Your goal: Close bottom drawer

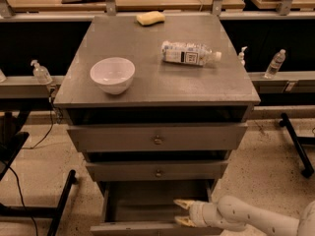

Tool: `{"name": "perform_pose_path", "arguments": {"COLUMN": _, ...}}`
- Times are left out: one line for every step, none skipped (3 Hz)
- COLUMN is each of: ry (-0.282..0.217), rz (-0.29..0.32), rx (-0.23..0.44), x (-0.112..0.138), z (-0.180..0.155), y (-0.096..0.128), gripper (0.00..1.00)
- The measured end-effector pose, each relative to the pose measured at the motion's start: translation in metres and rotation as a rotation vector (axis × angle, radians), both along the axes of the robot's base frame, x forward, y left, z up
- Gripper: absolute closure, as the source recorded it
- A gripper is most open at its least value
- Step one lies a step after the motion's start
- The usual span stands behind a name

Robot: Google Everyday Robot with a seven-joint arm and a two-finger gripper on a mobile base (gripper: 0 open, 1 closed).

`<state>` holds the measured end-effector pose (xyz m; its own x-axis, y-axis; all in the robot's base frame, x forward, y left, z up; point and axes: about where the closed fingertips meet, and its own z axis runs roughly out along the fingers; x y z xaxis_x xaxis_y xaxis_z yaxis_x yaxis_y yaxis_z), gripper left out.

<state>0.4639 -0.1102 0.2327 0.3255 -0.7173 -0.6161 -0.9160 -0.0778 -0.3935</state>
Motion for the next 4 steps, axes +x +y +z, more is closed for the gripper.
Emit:
{"name": "perform_pose_path", "arguments": {"ry": -0.021, "rz": 0.064, "rx": 0.063, "x": -0.010, "z": 0.033, "y": 0.030, "gripper": 0.33}}
{"name": "perform_pose_path", "arguments": {"ry": 0.005, "rz": 0.112, "rx": 0.091, "x": -0.034, "z": 0.045, "y": 0.050, "gripper": 0.50}}
{"name": "perform_pose_path", "arguments": {"ry": 0.090, "rz": 0.090, "rx": 0.095, "x": -0.067, "z": 0.030, "y": 0.051, "gripper": 0.80}}
{"name": "perform_pose_path", "arguments": {"ry": 0.114, "rz": -0.038, "rx": 0.101, "x": -0.080, "z": 0.009, "y": 0.038, "gripper": 1.00}}
